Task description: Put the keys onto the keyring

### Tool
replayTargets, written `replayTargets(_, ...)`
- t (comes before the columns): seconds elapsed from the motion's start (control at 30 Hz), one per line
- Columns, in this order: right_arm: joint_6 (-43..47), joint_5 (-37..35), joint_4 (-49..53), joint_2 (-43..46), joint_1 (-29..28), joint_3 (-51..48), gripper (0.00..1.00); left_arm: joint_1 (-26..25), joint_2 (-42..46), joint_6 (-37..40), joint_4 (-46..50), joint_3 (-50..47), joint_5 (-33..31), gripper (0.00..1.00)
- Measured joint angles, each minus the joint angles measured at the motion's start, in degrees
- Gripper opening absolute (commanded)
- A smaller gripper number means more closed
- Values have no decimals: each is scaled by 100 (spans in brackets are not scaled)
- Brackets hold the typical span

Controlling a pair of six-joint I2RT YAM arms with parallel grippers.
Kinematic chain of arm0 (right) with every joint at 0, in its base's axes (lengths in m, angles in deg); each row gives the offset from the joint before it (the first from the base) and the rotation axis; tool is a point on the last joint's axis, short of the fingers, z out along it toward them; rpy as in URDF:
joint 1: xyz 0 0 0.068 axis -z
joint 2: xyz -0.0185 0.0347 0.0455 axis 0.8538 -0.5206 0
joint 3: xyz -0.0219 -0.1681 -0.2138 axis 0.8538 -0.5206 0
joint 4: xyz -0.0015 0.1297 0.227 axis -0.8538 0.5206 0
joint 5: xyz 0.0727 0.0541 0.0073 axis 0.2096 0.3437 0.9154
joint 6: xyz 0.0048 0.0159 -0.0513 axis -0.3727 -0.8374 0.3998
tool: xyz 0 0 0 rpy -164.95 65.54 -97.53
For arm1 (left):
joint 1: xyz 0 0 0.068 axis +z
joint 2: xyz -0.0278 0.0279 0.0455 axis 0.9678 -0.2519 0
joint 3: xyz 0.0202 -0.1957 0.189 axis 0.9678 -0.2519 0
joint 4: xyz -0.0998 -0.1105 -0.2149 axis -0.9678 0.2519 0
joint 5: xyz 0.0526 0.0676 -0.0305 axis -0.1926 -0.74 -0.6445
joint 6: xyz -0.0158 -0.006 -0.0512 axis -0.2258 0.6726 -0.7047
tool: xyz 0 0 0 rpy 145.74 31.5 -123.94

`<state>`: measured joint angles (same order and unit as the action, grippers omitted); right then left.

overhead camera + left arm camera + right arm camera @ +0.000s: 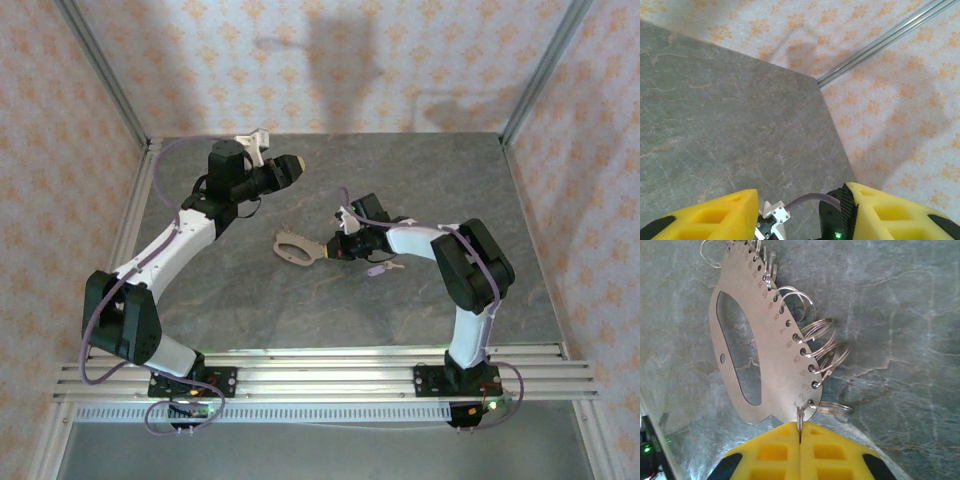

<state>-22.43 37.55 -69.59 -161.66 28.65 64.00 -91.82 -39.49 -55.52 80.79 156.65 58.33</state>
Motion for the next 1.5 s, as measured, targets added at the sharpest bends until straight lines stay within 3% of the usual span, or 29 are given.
replayTargets(0.13,-2,-151,26,0,0,-2,13,0,0,-2,-22,-15,0,48)
replayTargets(0.3,-7,-240,24,0,0,-22,17,-9,0,-2,-35,-70,0,48)
replayTargets(0.87,-28,-302,42,9,-24,-44,19,-11,0,-42,-72,-103,0,48)
replayTargets(1.17,-70,-302,42,9,-116,-44,13,-26,0,-42,-74,-103,0,48)
replayTargets(1.5,-72,-444,44,9,-116,-44,17,-48,0,-46,-109,-103,0,48)
